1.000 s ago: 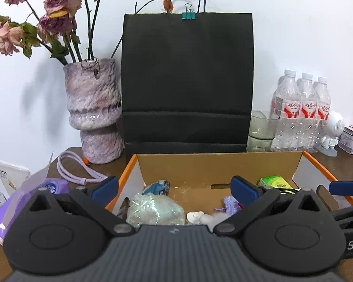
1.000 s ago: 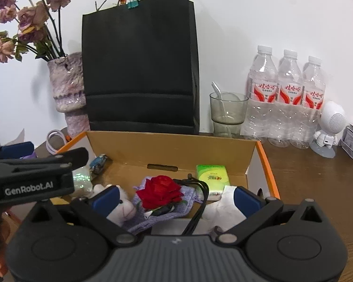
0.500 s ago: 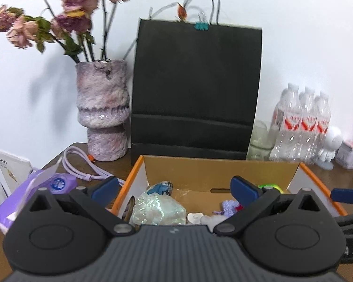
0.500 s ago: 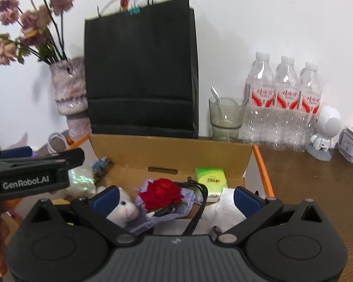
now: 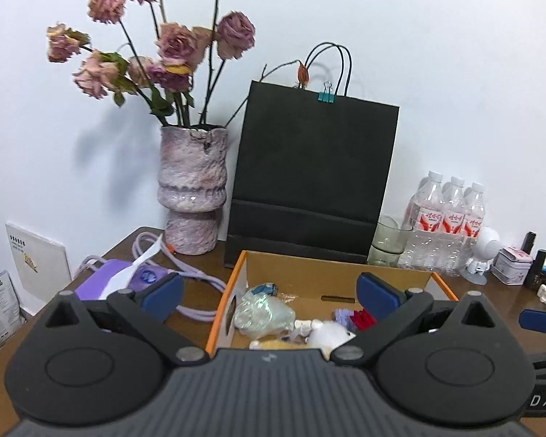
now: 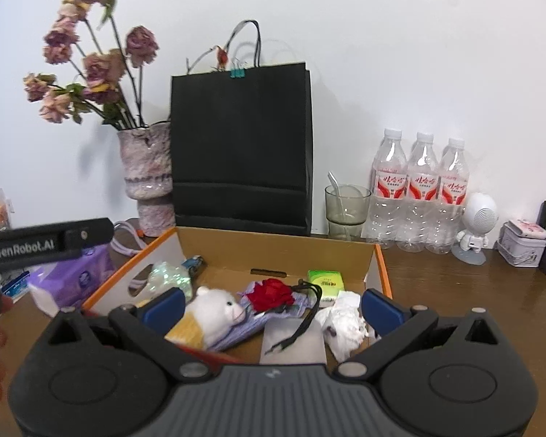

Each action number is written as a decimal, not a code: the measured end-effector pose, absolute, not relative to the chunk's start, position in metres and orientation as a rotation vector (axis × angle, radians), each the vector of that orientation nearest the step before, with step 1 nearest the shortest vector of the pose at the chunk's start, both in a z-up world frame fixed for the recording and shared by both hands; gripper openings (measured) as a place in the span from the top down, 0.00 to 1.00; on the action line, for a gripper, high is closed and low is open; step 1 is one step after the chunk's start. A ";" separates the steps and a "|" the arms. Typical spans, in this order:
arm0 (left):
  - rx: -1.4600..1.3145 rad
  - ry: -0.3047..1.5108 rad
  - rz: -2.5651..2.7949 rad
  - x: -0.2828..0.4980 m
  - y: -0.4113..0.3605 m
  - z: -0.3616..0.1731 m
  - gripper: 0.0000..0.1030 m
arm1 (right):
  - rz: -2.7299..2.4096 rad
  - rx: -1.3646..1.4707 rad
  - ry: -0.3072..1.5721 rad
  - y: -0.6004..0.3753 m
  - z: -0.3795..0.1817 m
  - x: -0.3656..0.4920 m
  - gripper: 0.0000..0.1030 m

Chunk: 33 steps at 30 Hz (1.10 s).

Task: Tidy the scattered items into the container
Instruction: 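Move the right tool back to the last white cap on the desk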

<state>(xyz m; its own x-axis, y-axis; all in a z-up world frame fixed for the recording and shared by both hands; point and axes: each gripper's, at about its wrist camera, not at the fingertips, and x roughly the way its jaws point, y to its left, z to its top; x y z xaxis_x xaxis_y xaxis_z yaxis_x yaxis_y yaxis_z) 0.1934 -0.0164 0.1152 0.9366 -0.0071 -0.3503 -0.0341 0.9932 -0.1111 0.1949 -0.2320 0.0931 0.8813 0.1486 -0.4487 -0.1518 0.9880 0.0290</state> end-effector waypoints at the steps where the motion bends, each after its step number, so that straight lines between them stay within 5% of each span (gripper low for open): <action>1: -0.117 0.360 0.016 0.187 -0.014 0.116 0.00 | 0.157 -0.011 0.465 -0.231 0.094 0.187 0.00; 17: -0.131 0.449 0.053 0.128 0.022 0.088 0.00 | 0.163 -0.024 0.538 -0.240 0.062 0.123 0.00; 33: -0.132 0.559 0.052 0.147 0.033 0.039 0.00 | 0.155 0.008 0.655 -0.243 -0.008 0.154 0.01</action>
